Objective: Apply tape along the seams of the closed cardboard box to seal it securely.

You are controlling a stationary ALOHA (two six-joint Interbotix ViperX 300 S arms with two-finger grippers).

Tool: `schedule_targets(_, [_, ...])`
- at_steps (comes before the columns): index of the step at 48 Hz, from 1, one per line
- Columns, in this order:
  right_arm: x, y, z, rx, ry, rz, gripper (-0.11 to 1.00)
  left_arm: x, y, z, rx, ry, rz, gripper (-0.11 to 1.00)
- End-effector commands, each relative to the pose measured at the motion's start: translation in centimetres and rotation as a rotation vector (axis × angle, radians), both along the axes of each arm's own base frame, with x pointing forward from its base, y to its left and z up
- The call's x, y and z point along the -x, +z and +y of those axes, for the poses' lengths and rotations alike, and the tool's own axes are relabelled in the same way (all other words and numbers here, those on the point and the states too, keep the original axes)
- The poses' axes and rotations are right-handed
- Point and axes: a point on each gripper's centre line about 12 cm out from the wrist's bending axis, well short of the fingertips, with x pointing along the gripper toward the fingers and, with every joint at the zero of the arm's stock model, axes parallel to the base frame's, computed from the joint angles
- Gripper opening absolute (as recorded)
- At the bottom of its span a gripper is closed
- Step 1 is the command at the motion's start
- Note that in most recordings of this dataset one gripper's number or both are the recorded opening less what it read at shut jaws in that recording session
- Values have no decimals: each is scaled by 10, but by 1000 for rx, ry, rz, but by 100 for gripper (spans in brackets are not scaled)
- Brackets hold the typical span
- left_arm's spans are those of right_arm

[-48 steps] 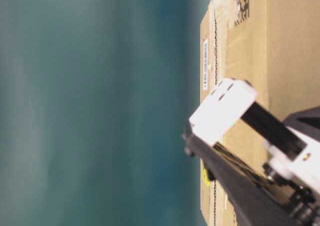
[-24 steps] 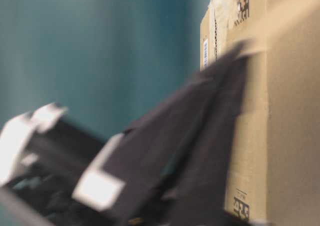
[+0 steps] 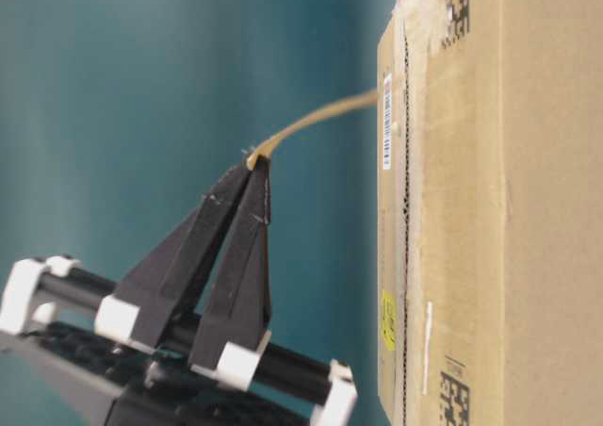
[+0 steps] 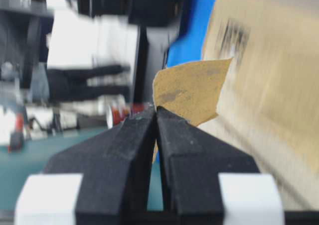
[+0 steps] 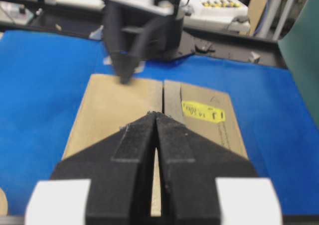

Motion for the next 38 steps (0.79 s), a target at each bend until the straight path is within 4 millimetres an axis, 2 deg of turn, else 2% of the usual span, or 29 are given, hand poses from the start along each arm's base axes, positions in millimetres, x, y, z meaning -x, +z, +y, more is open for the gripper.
schedule_targets(1, [-8, 5, 1, 0, 2, -23, 0, 2, 11, 12, 5, 31, -27, 0])
schedule_targets(13, [-20, -6, 1, 6, 3, -3, 0, 4, 2, 29, 4, 74, 29, 0])
schedule_targets(38, [-30, -7, -7, 6, -29, -34, 0, 12, -20, 31, -13, 71, 215, 0])
